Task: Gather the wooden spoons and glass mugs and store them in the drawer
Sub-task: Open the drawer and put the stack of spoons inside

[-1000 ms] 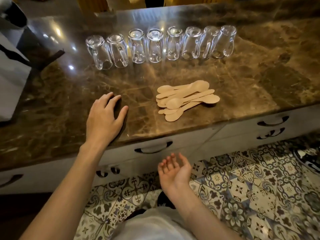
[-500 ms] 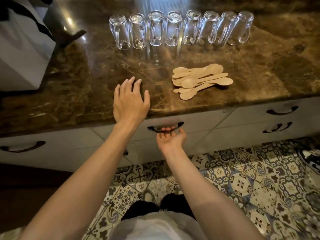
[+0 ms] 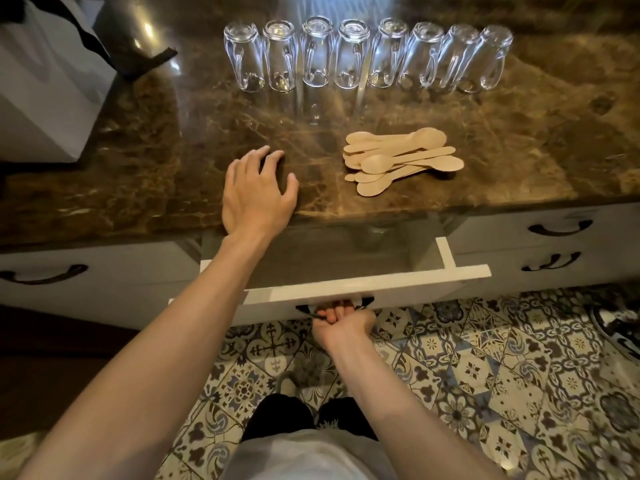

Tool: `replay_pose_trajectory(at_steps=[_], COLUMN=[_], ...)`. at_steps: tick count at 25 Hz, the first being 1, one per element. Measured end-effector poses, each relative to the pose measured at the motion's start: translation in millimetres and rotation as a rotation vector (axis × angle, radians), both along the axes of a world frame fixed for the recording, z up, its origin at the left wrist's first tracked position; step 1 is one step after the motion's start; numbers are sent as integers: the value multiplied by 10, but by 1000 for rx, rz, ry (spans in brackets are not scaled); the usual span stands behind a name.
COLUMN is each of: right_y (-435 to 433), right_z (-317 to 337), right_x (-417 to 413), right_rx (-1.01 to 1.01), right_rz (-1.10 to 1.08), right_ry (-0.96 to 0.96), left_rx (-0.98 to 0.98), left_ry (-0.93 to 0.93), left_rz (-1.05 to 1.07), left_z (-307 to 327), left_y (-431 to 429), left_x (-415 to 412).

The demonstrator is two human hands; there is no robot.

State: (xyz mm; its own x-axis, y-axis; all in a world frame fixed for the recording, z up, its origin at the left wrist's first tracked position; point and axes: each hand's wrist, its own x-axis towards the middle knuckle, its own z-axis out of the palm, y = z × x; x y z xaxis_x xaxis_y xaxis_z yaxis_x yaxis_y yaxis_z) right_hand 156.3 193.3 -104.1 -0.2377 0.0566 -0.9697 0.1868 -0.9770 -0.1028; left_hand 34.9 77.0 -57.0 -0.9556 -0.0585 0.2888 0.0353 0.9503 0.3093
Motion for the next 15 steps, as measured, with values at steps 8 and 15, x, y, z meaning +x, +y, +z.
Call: replay_pose_trajectory(at_steps=[8,15], right_y=[161,326], right_z=[-6,-44], right_x=[880,1408], right_rx=[-30,-100], right_rz=[25,116], right_ry=[-81,-60], left_rx=[1,-7], left_ry=[5,-13], left_rz=[-5,-15], left_z=[-17,-17], left_y=[6,-14], left_x=[20,27])
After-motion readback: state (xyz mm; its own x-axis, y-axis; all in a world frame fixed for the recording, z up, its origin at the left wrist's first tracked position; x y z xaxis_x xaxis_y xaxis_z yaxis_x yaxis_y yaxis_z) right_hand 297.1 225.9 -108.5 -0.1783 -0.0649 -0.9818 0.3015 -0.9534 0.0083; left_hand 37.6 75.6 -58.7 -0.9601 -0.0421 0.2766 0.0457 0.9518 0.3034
